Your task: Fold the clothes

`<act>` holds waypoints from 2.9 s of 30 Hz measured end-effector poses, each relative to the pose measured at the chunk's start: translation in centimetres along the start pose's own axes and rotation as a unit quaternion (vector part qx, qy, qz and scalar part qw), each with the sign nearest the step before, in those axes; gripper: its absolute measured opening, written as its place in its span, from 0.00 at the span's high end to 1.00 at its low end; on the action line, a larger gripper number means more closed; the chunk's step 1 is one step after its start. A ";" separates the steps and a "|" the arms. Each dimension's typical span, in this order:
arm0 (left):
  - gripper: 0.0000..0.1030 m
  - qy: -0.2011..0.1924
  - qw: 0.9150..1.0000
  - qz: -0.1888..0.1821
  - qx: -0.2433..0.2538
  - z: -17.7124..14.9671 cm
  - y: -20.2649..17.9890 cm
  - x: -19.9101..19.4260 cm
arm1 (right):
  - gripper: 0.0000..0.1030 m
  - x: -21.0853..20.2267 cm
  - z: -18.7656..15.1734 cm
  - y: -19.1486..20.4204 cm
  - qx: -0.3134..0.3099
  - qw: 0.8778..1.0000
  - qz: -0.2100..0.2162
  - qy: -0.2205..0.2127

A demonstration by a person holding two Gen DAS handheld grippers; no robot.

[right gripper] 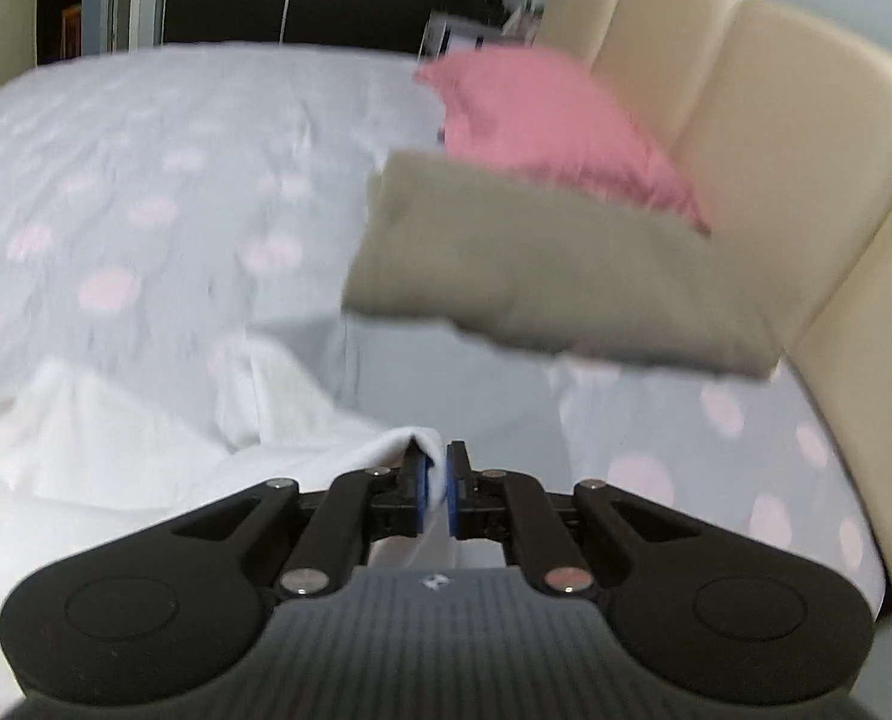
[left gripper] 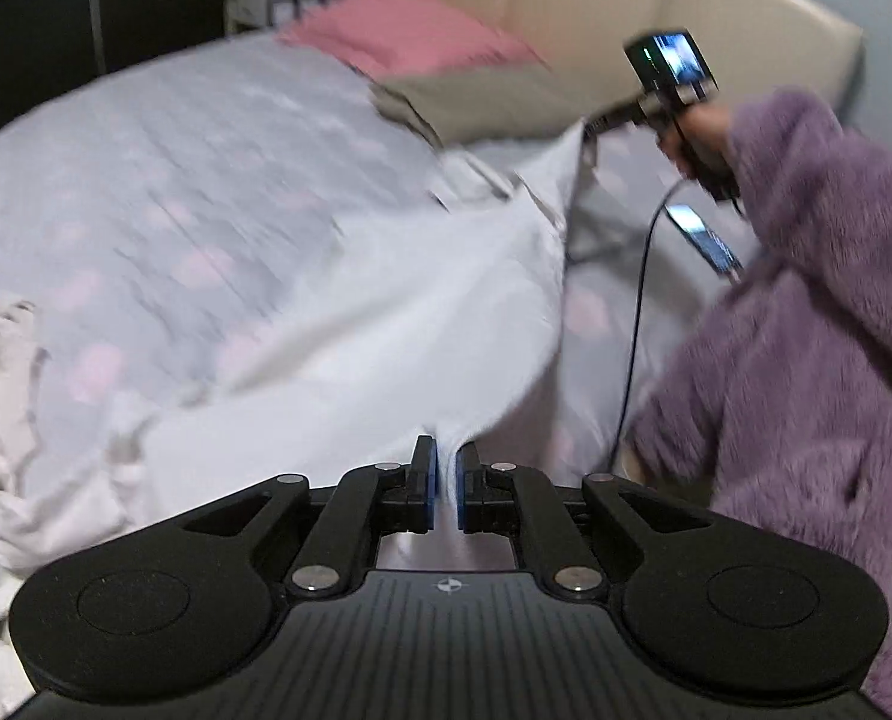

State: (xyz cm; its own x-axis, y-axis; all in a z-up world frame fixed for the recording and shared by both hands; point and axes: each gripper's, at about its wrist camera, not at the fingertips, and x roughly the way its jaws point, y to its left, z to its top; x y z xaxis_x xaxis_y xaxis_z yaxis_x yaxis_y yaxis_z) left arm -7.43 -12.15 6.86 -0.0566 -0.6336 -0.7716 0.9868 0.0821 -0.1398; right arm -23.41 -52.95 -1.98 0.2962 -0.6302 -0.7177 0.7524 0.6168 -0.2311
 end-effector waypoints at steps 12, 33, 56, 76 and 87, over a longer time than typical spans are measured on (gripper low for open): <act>0.63 0.033 0.999 -0.033 -0.004 1.1 1.5 3.5 | 0.68 -2.0 -2.0 1.9 -0.138 0.990 0.003 0.030; 0.55 0.092 0.994 0.036 -0.047 5.4 12.0 15.5 | 0.52 -2.7 2.7 9.9 -0.176 0.969 0.170 -0.019; 0.92 0.175 0.983 0.041 -0.030 3.2 13.4 20.7 | 0.94 9.4 5.0 14.2 -0.152 0.955 0.221 0.126; 0.96 -0.084 0.976 0.202 -0.017 6.1 10.0 3.2 | 0.95 -9.3 10.0 10.0 -0.048 0.961 0.233 -0.137; 0.96 0.085 0.987 0.096 0.101 -2.0 3.6 9.0 | 0.95 -5.0 1.2 10.9 -0.160 0.958 0.235 0.033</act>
State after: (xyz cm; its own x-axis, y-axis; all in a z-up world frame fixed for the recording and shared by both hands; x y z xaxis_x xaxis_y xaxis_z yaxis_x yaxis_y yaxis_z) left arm -4.67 -16.06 -1.85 0.1256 -0.4809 -0.8677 0.9911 0.0216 0.1315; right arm -15.95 -43.62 -0.13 0.5121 -0.2223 -0.8297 0.3229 0.9449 -0.0539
